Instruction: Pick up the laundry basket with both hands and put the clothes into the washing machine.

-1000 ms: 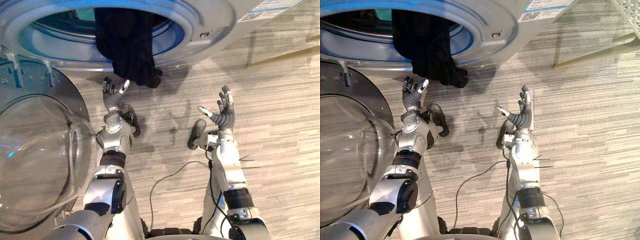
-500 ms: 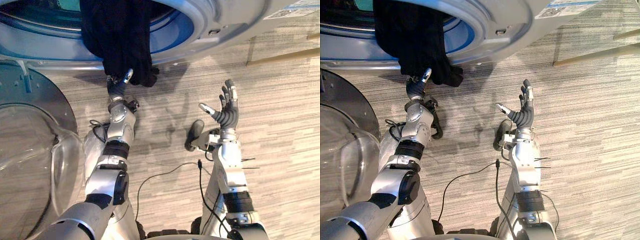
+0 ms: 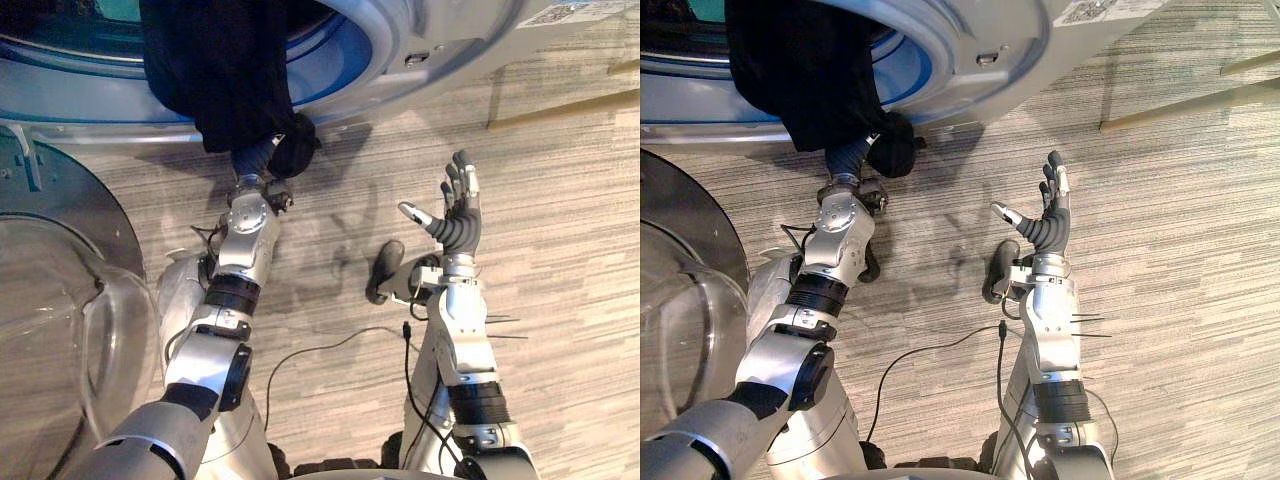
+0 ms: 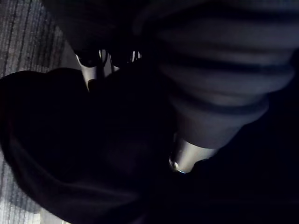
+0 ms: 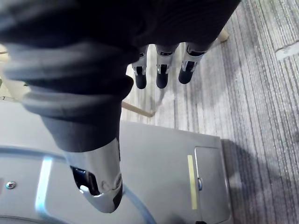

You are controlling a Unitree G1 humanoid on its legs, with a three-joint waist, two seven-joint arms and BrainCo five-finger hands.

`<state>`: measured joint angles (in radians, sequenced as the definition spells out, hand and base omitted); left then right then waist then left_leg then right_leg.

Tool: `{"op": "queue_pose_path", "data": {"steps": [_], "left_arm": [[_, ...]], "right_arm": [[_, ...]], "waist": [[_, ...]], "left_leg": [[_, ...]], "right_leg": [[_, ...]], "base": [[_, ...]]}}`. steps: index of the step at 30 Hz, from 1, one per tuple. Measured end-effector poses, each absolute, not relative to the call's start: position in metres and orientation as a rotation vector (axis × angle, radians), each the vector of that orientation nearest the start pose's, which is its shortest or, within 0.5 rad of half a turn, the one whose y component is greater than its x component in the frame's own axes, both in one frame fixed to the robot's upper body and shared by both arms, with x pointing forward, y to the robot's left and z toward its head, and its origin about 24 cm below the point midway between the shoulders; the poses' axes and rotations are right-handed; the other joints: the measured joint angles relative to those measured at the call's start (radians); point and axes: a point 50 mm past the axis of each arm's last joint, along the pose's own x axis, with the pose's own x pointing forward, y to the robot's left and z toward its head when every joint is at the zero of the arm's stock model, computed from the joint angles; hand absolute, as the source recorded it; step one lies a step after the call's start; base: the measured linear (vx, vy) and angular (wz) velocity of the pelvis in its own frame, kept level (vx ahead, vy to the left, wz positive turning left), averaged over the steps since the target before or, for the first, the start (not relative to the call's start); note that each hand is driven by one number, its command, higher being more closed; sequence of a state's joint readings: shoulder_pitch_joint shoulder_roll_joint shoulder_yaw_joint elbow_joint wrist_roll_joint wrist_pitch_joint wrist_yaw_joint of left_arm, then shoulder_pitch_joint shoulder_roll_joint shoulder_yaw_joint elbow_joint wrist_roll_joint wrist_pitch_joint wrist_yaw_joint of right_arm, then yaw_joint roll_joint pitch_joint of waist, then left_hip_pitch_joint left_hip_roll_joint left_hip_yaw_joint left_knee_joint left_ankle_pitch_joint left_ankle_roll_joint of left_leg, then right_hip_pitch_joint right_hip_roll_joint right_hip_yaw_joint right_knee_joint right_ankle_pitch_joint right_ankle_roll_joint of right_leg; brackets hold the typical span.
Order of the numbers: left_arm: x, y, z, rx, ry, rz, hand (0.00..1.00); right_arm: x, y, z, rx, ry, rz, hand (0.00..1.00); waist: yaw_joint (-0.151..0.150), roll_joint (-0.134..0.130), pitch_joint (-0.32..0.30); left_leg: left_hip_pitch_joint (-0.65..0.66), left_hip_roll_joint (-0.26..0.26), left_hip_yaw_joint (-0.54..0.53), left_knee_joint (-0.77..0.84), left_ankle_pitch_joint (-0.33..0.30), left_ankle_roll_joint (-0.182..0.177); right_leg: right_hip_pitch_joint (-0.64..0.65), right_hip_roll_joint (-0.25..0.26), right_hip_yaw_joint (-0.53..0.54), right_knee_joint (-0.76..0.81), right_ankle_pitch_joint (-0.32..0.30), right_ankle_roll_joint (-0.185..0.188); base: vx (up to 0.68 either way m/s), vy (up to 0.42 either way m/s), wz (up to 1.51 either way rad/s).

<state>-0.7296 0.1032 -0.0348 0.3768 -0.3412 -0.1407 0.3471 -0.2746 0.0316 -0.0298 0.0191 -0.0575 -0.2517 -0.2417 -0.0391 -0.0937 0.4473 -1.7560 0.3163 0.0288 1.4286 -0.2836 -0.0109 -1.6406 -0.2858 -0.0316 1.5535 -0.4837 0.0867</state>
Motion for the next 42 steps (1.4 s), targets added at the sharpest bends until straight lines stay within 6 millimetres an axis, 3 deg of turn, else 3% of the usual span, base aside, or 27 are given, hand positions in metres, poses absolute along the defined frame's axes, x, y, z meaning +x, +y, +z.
{"op": "queue_pose_path", "data": {"steps": [4,6,11,15,17,23,25,33,35,36,39,41,42], "left_arm": [[0.339,0.118,0.196,-0.337,-0.53,0.115,1.0],[0.326,0.12,0.214,-0.363,-0.647,0.121,1.0],[0.295,0.149,0.259,-0.298,-0.927,0.224,1.0],[0.287,0.166,0.282,-0.221,-1.038,0.293,1.0],[0.281,0.164,0.311,-0.219,-1.145,0.296,1.0],[0.292,0.163,0.369,-0.128,-1.218,0.354,1.0],[0.294,0.163,0.393,0.009,-1.26,0.419,1.0],[0.313,0.162,0.422,0.238,-1.204,0.595,1.0],[0.317,0.163,0.43,0.39,-1.195,0.634,1.0],[0.319,0.161,0.432,0.44,-1.189,0.634,0.0],[0.335,0.144,0.434,0.77,-1.125,0.597,0.0],[0.352,0.138,0.421,1.004,-1.006,0.545,0.0],[0.357,0.138,0.417,1.036,-0.969,0.533,0.0]], "right_arm": [[0.29,-0.141,0.13,0.027,-0.5,-0.19,0.0],[0.287,-0.142,0.126,0.004,-0.486,-0.195,0.0],[0.284,-0.142,0.121,-0.021,-0.472,-0.19,0.0],[0.284,-0.139,0.122,-0.025,-0.481,-0.173,0.0],[0.282,-0.137,0.126,-0.027,-0.498,-0.156,0.0],[0.282,-0.133,0.132,-0.031,-0.523,-0.112,0.0],[0.282,-0.133,0.132,-0.032,-0.527,-0.104,0.0],[0.282,-0.129,0.142,-0.039,-0.591,-0.059,0.0],[0.283,-0.126,0.145,-0.036,-0.602,-0.043,0.0],[0.283,-0.125,0.146,-0.036,-0.605,-0.038,0.0],[0.282,-0.122,0.153,-0.033,-0.633,-0.025,0.0],[0.282,-0.117,0.157,-0.024,-0.65,0.01,0.0],[0.282,-0.115,0.158,-0.022,-0.653,0.024,0.0]], "waist": [[0.008,0.005,-0.007],[0.011,0.007,-0.04],[0.029,0.023,-0.08],[0.035,0.035,-0.105],[0.045,0.035,-0.105],[0.048,0.035,-0.105],[0.046,0.035,-0.105],[0.018,0.035,-0.105],[0.013,0.035,-0.105],[0.01,0.035,-0.105],[0.003,0.034,-0.106],[0.0,0.034,-0.106],[-0.002,0.034,-0.106]], "left_leg": [[0.035,-0.003,0.002,-0.031,0.008,-0.002],[0.039,-0.005,0.003,-0.052,0.01,-0.018],[0.08,-0.005,-0.002,-0.097,0.026,-0.031],[0.095,-0.005,-0.004,-0.123,0.03,-0.036],[0.094,-0.004,-0.012,-0.124,0.03,-0.036],[0.086,-0.004,-0.019,-0.121,0.03,-0.036],[0.076,-0.003,-0.027,-0.12,0.03,-0.036],[0.038,-0.001,-0.027,-0.1,0.03,-0.033],[0.019,0.001,-0.025,-0.093,0.03,-0.032],[0.014,0.001,-0.026,-0.09,0.03,-0.032],[-0.011,0.007,-0.028,-0.072,0.026,-0.026],[-0.026,0.016,-0.026,-0.052,0.019,-0.017],[-0.03,0.017,-0.026,-0.049,0.018,-0.015]], "right_leg": [[0.032,0.0,-0.011,-0.023,-0.001,-0.003],[0.033,-0.004,-0.019,-0.034,-0.005,-0.01],[0.074,-0.009,-0.044,-0.06,-0.012,-0.022],[0.093,-0.003,-0.059,-0.086,-0.012,-0.023],[0.105,0.003,-0.074,-0.092,-0.011,-0.024],[0.108,0.003,-0.081,-0.096,-0.011,-0.024],[0.108,0.004,-0.088,-0.1,-0.01,-0.026],[0.074,0.004,-0.085,-0.098,-0.002,-0.027],[0.05,0.009,-0.076,-0.095,0.005,-0.027],[0.045,0.009,-0.076,-0.093,0.005,-0.026],[0.023,0.01,-0.072,-0.08,0.006,-0.025],[0.006,0.014,-0.064,-0.068,0.008,-0.022],[0.003,0.016,-0.061,-0.066,0.009,-0.019]], "base": [[0.05,-0.035,0.03],[0.05,-0.05,0.08],[0.05,-0.066,0.05],[0.05,-0.052,0.01],[0.05,-0.036,-0.03],[0.03,-0.024,-0.01],[0.04,-0.027,-0.03],[0.04,-0.02,-0.05],[0.03,-0.018,-0.12],[0.03,-0.015,-0.09],[0.04,-0.02,-0.06],[0.04,-0.012,-0.11],[0.04,-0.008,-0.09]]}}
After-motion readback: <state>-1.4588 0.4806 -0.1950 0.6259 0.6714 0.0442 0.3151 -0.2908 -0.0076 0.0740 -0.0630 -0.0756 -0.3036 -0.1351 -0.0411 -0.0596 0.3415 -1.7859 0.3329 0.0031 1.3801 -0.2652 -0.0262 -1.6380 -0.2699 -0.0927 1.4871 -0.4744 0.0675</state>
